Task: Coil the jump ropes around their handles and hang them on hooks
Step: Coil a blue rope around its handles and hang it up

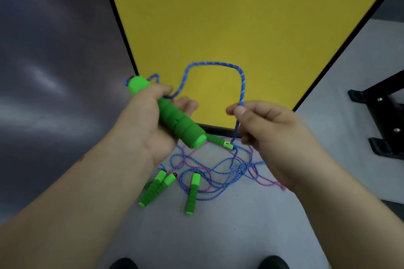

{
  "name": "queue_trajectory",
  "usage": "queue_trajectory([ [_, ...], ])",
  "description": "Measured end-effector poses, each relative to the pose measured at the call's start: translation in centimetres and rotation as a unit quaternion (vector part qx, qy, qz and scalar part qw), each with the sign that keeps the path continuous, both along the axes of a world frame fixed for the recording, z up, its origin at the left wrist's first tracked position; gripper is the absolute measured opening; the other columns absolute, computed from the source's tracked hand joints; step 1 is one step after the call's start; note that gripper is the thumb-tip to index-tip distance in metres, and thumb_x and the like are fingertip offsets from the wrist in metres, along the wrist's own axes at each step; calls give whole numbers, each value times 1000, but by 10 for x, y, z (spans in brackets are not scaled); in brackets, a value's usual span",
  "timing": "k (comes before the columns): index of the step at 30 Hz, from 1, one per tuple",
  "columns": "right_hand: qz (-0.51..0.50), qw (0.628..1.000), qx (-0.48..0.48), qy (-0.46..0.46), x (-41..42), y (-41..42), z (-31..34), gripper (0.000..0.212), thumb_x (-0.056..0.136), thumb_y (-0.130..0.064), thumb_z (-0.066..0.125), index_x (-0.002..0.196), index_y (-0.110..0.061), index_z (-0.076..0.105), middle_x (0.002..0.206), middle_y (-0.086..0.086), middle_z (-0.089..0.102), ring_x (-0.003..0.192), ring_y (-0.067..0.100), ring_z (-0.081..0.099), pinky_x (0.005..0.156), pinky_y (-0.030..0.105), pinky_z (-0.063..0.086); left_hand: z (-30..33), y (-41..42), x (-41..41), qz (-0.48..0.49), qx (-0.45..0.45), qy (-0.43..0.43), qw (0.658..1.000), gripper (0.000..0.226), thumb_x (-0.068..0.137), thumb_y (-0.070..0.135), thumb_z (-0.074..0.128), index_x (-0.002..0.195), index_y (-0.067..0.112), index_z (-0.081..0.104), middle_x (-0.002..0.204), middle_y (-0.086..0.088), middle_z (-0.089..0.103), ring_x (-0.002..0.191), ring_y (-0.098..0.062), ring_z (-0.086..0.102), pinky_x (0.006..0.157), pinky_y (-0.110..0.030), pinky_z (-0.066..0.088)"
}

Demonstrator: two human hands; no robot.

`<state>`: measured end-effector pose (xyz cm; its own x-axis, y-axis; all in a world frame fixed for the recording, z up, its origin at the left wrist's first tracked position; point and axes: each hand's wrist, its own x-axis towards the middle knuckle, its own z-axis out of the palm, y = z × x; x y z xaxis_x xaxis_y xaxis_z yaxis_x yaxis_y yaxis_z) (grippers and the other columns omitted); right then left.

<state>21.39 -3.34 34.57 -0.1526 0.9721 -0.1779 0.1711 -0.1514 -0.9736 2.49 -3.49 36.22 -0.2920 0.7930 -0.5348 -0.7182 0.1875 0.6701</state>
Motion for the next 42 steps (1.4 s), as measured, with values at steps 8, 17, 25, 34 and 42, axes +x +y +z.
queue_trajectory([
  [8, -69, 990, 25, 119, -5, -1, 9, 14, 94, -17, 69, 84, -16, 77, 76, -14, 73, 59, -2, 61, 54, 13, 49, -15, -13, 24, -244, 20, 39, 969, 32, 95, 4, 62, 126, -1, 64, 122, -26, 72, 117, -39, 71, 62, -27, 62],
  [17, 59, 998, -13, -11, -10, -8, -4, 21, 100, -27, 58, 96, -22, 78, 87, -12, 78, 78, -4, 65, 76, 20, 50, -12, -8, 20, -201, 114, 208, 950, 7, 95, -4, 63, 98, 2, 67, 81, -12, 74, 73, -21, 73, 67, -28, 63],
  [25, 36, 999, 27, -11, -11, -7, -2, 17, 99, -23, 63, 95, -25, 79, 74, 3, 72, 71, 9, 57, 71, 36, 51, -19, -5, 7, -192, 89, 236, 948, 23, 88, 4, 73, 111, 1, 68, 103, -23, 76, 91, -28, 78, 80, -40, 64],
  [34, -7, 994, 12, 110, -9, -5, 7, 15, 99, -9, 60, 101, -11, 75, 79, -9, 75, 60, -5, 62, 57, 11, 48, -18, -15, 27, -289, 115, 337, 889, 15, 89, 5, 75, 105, 4, 73, 89, -19, 75, 73, -15, 73, 67, -27, 60],
  [42, 99, 992, 6, -78, -4, -7, 4, 16, 97, -24, 65, 93, -21, 80, 84, 4, 77, 73, 11, 58, 75, 33, 53, -13, -5, 15, -144, 112, 177, 967, 7, 96, -1, 64, 102, 2, 65, 90, -14, 76, 83, -27, 74, 74, -34, 64],
])
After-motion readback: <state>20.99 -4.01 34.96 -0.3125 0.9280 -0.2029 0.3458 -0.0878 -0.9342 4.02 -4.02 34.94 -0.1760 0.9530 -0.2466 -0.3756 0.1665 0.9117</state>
